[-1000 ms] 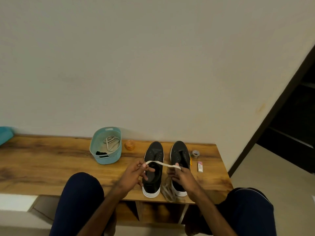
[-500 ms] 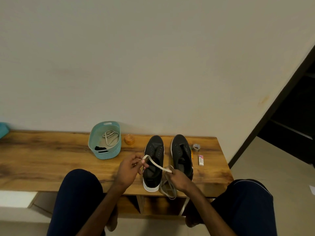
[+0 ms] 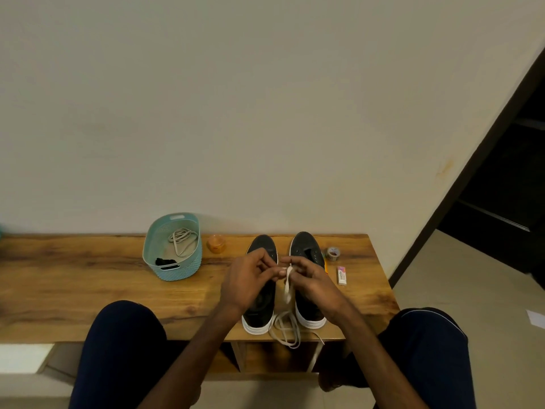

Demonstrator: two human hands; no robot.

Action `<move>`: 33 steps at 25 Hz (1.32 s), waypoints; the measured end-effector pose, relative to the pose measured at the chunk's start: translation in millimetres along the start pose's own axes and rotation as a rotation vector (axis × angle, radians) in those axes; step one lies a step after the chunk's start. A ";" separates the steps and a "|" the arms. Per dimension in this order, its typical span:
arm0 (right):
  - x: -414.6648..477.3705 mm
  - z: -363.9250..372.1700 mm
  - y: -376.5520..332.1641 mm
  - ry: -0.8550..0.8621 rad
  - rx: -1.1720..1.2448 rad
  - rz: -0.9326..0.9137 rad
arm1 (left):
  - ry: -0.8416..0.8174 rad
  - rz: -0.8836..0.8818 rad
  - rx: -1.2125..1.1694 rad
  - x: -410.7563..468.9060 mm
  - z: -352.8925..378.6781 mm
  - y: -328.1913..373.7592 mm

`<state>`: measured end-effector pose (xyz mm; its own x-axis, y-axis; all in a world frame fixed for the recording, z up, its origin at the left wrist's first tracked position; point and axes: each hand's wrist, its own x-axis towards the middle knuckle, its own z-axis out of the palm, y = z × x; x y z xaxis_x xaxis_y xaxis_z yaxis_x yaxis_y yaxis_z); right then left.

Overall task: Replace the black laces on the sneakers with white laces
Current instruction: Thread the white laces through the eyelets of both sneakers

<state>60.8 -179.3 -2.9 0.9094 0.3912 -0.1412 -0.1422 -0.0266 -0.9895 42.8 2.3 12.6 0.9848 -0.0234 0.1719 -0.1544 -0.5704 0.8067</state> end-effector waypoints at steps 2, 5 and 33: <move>-0.4 -7.5 -2.7 0.060 -0.019 -0.068 | -0.032 0.019 -0.021 8.7 0.6 6.2; -1.1 -24.0 -10.6 0.129 -0.063 -0.106 | -0.064 0.010 -0.165 18.3 14.3 13.9; 15.2 -9.5 59.6 0.025 -0.980 0.393 | 0.001 -0.486 0.605 -11.4 13.4 -106.8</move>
<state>69.9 -183.7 -64.3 0.8775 0.1747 -0.4466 -0.0609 -0.8831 -0.4653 49.1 52.5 -83.1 0.9309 0.3445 -0.1214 0.3651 -0.8655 0.3429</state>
